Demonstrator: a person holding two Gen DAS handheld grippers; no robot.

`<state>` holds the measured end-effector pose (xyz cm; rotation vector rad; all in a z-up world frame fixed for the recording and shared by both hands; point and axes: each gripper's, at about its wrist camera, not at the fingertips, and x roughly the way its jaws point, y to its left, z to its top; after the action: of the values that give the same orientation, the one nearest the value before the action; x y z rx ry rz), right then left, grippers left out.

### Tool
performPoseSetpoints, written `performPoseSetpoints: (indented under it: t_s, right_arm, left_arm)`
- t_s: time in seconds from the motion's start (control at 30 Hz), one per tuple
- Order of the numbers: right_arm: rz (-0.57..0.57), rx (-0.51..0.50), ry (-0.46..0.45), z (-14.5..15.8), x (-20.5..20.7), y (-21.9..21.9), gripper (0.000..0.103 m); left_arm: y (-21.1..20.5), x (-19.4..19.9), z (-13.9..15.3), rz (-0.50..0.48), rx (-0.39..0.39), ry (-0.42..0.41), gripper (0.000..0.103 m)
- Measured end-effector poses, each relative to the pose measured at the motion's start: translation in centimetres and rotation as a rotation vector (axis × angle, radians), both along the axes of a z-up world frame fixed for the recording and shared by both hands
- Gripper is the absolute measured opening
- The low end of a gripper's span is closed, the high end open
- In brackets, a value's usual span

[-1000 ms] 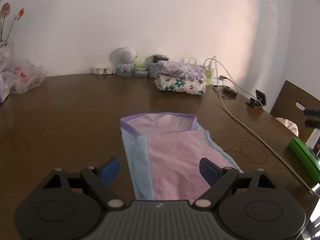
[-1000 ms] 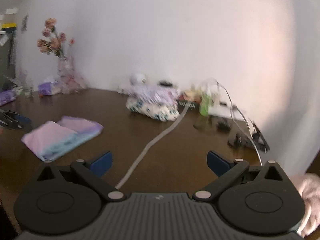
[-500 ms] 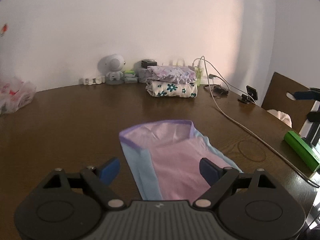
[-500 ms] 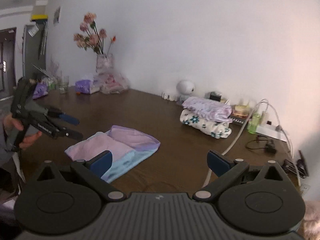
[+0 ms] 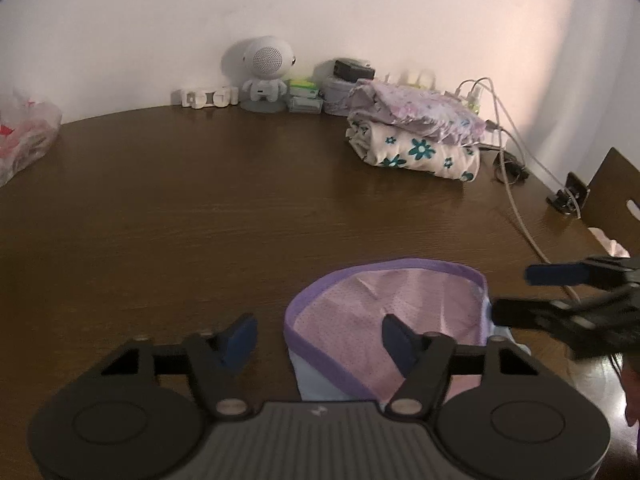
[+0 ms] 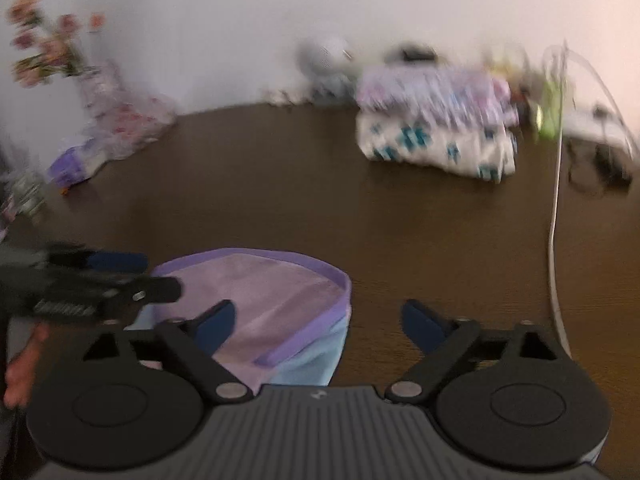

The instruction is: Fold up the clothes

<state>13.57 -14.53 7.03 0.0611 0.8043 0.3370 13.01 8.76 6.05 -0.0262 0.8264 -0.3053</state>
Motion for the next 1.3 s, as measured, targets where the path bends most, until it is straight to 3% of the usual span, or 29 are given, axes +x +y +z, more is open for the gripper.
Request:
performPoseSetpoints:
  t_s: [0.03,0.07,0.1,0.2,0.27,0.33,0.47,0.67,0.77,0.87,0.9,0.93,0.97,1.03,1.2,1.3]
  right_arm:
    - [-0.010,-0.003,0.012,-0.5,0.6,0.2,0.077]
    - [-0.016,-0.008,0.019,-1.0,0.9,0.3,0.074]
    - [-0.014,-0.017,0.019,-1.3,1.1,0.4,0.069]
    - [0.000,-0.050,-0.002,-1.8,1.1,0.7,0.042]
    - [0.023,-0.057,-0.009,-1.8,0.9,0.9,0.003]
    - [0.039,-0.038,-0.011,-1.5,0.5,0.7,0.002]
    - [0.041,0.036,-0.104,1.1,-2.3,-0.7,0.002]
    - [0.151,0.054,-0.252,3.4,-10.5,-3.3,0.002]
    - [0.231,0.030,-0.203,2.1,-13.5,-4.2,0.004]
    - [0.230,0.048,-0.135,1.1,-14.6,-5.0,0.017]
    - [0.235,0.063,-0.140,1.3,-14.7,-5.2,0.021]
    - [0.237,0.069,-0.150,1.5,-14.8,-5.2,0.029]
    - [0.237,0.061,-0.170,1.8,-14.9,-5.1,0.038]
    - [0.230,0.042,-0.200,2.2,-15.1,-4.7,0.051]
    - [0.221,-0.018,-0.178,0.8,-15.2,-3.5,0.058]
    - [0.204,0.020,-0.174,0.6,-15.1,-4.3,0.060]
  left_arm:
    - [0.0,0.3,-0.2,0.006,0.002,0.016,0.036]
    - [0.0,0.5,-0.3,0.011,0.007,0.017,0.028]
    - [0.0,0.6,-0.4,0.016,0.014,0.010,0.026]
    - [0.2,0.5,-0.5,0.017,0.005,0.008,0.007]
    - [0.3,0.2,-0.4,0.024,-0.011,-0.004,0.002]
    - [0.5,-0.4,0.2,0.036,-0.030,-0.026,0.001]
    - [1.0,-3.0,2.0,0.057,-0.080,-0.071,0.001]
    - [0.8,-11.6,3.1,0.104,-0.089,-0.193,0.001]
    - [1.0,-15.3,1.7,0.114,-0.086,-0.188,0.002]
    - [1.1,-17.6,1.0,0.108,-0.067,-0.208,0.008]
    - [1.2,-18.2,1.2,0.119,-0.052,-0.239,0.013]
    - [1.4,-18.4,1.5,0.127,-0.055,-0.254,0.029]
    - [1.7,-18.5,1.9,0.133,-0.066,-0.263,0.055]
    - [2.1,-18.7,2.5,0.148,-0.107,-0.300,0.070]
    - [0.3,-18.4,2.7,0.108,-0.062,-0.301,0.071]
    - [-0.7,-17.9,1.9,0.102,-0.027,-0.262,0.073]
